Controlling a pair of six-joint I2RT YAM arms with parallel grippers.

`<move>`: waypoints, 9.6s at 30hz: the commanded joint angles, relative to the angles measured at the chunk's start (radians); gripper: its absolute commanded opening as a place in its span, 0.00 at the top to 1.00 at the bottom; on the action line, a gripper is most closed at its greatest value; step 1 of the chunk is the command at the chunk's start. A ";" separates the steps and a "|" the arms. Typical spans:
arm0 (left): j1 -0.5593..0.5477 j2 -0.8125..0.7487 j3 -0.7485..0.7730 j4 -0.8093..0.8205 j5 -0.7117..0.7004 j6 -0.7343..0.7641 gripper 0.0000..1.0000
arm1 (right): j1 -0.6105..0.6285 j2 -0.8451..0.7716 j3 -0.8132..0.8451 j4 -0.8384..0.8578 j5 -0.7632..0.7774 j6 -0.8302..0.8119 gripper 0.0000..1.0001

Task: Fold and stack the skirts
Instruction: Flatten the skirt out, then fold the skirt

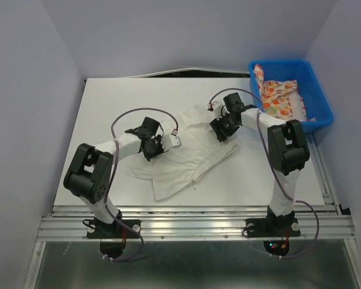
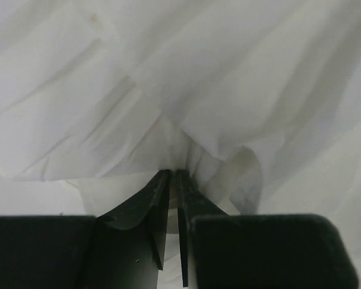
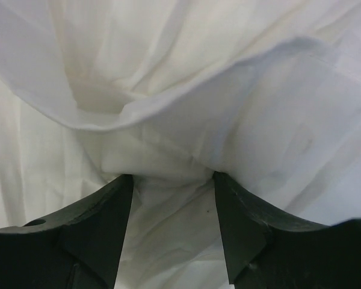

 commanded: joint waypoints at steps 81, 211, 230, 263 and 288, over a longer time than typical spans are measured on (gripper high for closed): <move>0.168 0.521 1.155 -0.599 0.409 0.199 0.86 | -0.065 0.161 0.443 -0.319 -0.353 -0.055 0.99; 0.177 -0.146 0.239 0.287 -0.035 -0.290 1.00 | 0.050 0.015 0.260 0.622 -0.092 -0.323 0.99; -0.209 -0.199 -0.161 0.329 0.007 -0.388 1.00 | -0.062 -0.069 -0.372 1.077 -0.289 -0.461 0.99; 0.041 -0.402 -0.089 0.044 -0.016 -0.002 1.00 | 0.042 -0.370 -0.409 0.612 -0.395 -0.446 0.99; 0.101 -0.706 -0.190 -0.154 0.261 -0.021 0.35 | 0.102 -0.531 -0.237 0.336 -0.313 -0.274 0.16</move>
